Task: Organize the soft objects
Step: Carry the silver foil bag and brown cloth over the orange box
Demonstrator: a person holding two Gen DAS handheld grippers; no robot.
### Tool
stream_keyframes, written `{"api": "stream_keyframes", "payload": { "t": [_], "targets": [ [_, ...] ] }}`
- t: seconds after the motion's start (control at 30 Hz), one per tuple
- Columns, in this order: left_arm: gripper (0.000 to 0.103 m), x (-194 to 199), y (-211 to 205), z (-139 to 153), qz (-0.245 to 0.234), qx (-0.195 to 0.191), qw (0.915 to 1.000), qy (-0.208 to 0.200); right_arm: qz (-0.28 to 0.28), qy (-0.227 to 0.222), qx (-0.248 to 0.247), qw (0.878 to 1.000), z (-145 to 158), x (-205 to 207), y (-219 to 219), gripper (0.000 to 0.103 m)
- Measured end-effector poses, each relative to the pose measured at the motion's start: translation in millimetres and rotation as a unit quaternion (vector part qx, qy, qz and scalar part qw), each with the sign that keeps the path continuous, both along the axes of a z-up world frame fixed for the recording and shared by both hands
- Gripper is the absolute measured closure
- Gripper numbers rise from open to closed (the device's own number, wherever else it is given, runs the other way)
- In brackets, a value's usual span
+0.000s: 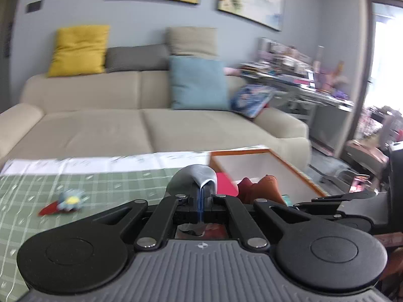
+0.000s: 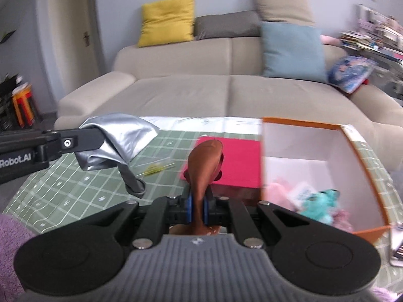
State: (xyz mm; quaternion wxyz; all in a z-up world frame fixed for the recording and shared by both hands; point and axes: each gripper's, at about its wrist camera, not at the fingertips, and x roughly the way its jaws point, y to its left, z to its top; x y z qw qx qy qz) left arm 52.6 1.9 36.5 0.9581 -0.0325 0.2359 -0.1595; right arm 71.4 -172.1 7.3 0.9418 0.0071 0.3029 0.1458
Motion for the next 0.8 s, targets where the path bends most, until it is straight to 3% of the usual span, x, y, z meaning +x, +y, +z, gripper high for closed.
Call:
{"api": "stream_keyframes", "payload": {
  "t": [0.4,0.63,0.8],
  "targets": [
    [0.103,38,-103,14,-0.124,0.028,0.9916,-0.024,-0.093,-0.016,-0.008,0.996,11,4,-101,0.097],
    [0.103,81,-142,15,-0.158,0.044,0.9858,-0.033,-0.089,-0.015,-0.023,0.996,10,45,-138,0.097],
    [0.103,122,-161,5,-0.169,0.065,0.9833,-0.018,-0.082,-0.002,-0.034,0.996,-1,89,-151,0.097]
  ]
}}
